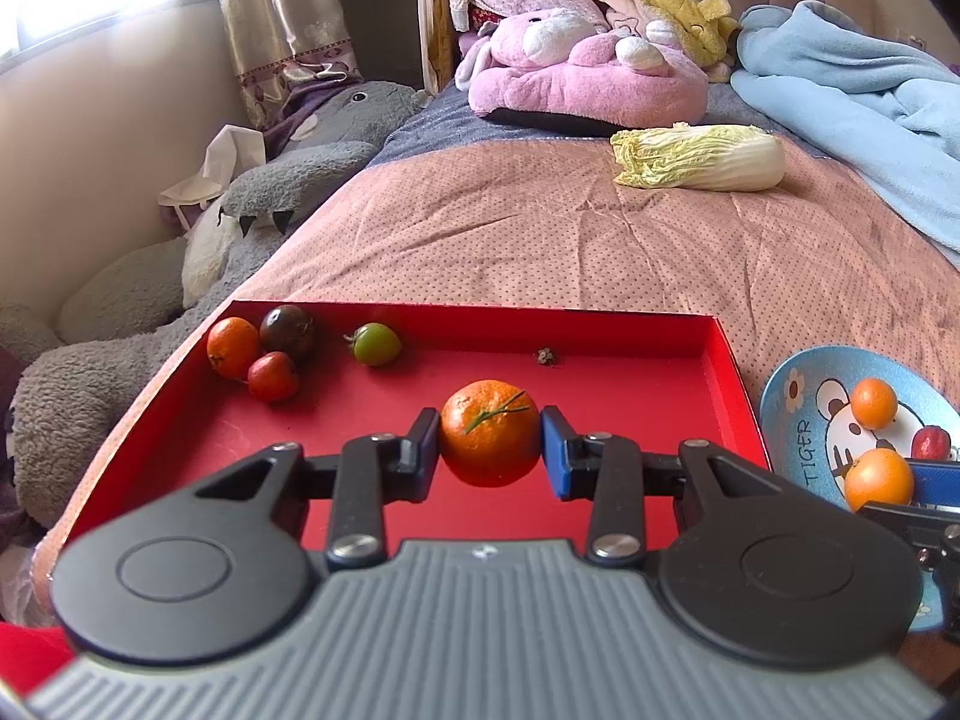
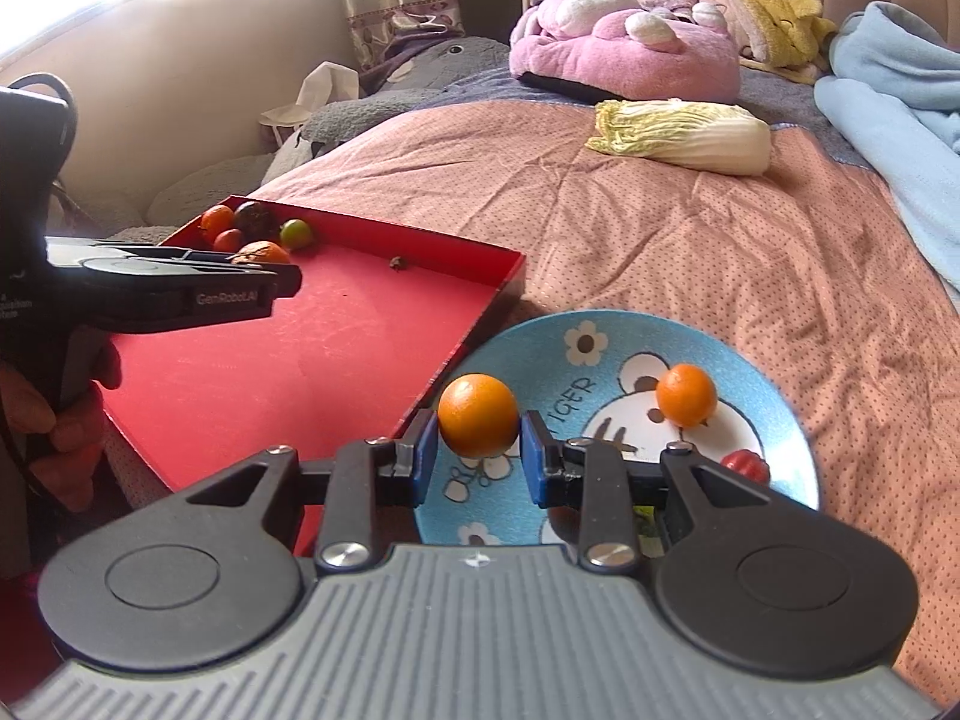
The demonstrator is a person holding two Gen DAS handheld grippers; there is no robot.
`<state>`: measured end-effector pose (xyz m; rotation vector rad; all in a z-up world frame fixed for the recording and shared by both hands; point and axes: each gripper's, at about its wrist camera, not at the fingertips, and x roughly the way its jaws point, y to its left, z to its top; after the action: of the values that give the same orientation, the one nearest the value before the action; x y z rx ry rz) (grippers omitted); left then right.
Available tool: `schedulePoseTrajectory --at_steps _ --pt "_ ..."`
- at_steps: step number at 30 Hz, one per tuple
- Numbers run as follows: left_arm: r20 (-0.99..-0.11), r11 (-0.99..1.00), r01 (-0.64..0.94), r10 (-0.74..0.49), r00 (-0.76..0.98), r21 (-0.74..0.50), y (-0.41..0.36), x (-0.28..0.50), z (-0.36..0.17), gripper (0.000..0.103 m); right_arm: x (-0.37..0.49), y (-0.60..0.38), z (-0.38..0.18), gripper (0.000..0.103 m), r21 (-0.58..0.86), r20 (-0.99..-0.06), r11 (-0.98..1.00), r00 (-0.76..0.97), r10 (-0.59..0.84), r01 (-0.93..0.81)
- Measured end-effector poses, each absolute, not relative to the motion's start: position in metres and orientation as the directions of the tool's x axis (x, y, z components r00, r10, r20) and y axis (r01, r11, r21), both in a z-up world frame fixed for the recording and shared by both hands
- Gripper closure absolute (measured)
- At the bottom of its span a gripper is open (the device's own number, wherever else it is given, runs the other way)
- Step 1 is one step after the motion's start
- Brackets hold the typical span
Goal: Organize fruits
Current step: 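Carry the orange tomato onto the blue plate and open the right gripper while the left holds the mandarin, then lower the mandarin onto the blue plate and open the left gripper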
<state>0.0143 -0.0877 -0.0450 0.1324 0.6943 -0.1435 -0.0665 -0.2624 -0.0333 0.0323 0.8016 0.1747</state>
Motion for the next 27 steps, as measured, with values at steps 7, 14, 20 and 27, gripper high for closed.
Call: schedulePoseTrajectory --at_steps 7,14,20,27 --pt "-0.645 0.981 0.178 -0.089 0.759 0.074 -0.088 0.014 -0.045 0.064 -0.067 -0.283 -0.045 0.068 0.079 -0.727 0.993 0.677 0.119 -0.089" --pt "-0.646 0.98 0.183 -0.093 0.758 0.073 -0.088 0.015 -0.046 0.064 -0.064 -0.296 -0.056 0.068 0.054 -0.74 0.997 0.668 0.076 -0.053" --pt "-0.647 0.981 0.181 -0.091 0.757 0.073 -0.089 0.015 -0.046 0.064 -0.062 -0.3 -0.058 0.068 0.052 -0.739 0.998 0.67 0.07 -0.047" --pt "-0.649 0.981 0.181 -0.093 0.755 0.07 -0.089 0.015 -0.046 0.064 -0.063 -0.301 -0.057 0.06 0.057 -0.736 0.997 0.673 0.072 -0.044"
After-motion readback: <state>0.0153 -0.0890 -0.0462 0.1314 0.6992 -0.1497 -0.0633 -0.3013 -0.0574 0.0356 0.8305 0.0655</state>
